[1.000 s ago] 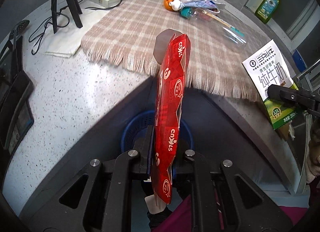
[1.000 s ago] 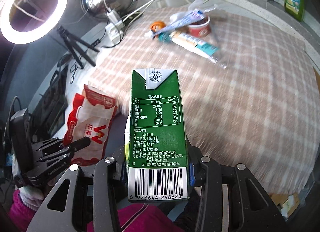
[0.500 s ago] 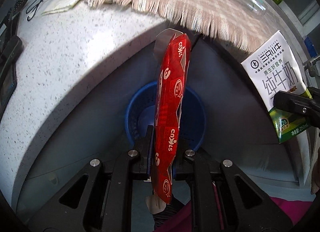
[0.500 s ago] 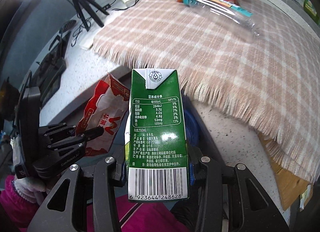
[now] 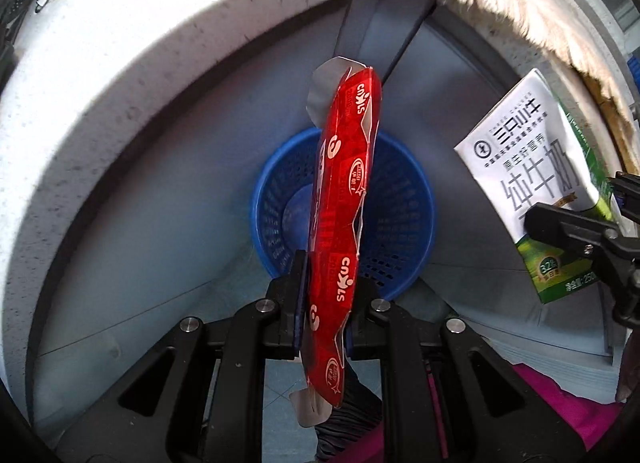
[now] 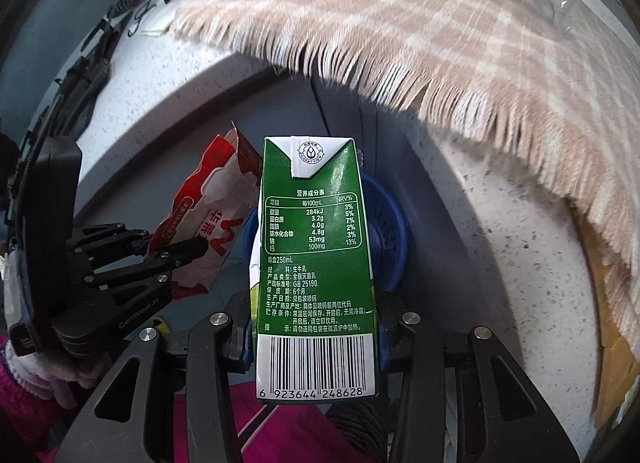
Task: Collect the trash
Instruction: 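Open the left tool over the blue basket while the right tool drops the carton in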
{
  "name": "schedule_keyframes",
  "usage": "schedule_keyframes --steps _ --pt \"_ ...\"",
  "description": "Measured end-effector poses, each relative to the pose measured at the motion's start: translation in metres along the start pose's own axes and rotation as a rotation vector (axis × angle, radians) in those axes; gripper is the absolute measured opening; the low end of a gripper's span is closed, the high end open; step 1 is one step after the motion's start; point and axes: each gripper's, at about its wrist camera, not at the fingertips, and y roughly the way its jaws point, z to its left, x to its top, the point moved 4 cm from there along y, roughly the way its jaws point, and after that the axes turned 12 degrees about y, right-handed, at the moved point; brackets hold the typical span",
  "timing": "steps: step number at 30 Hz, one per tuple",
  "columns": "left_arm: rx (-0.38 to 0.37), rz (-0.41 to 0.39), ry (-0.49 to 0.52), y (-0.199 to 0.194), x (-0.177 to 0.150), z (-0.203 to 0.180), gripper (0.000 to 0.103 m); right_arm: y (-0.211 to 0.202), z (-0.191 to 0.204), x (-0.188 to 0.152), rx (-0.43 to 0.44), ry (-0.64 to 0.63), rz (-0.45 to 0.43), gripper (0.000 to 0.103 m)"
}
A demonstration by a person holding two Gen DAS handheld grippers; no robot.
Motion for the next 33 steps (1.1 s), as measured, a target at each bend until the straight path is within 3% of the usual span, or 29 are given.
schedule_keyframes --steps 13,16,19,22,29,33 --pt "0.041 0.042 0.006 0.028 0.014 -0.012 0.017 0.033 0.005 0.007 -0.043 -0.017 0.023 0.042" --pt "0.063 0.041 0.018 0.027 0.016 -0.017 0.029 0.035 0.007 0.008 -0.046 -0.021 0.014 0.042" --pt "0.072 0.042 0.022 0.027 0.018 -0.021 0.031 0.037 0.008 0.01 -0.055 -0.028 0.014 0.043" --pt "0.081 0.033 0.024 0.028 0.02 -0.024 0.042 0.036 0.007 0.01 -0.048 -0.026 0.017 0.043" --pt "0.085 0.035 0.011 0.028 0.016 -0.016 0.042 0.024 -0.003 0.015 -0.041 -0.027 0.018 0.044" --pt "0.085 0.032 0.006 0.021 0.017 -0.004 0.042 0.023 -0.005 0.017 -0.04 -0.032 0.013 0.052"
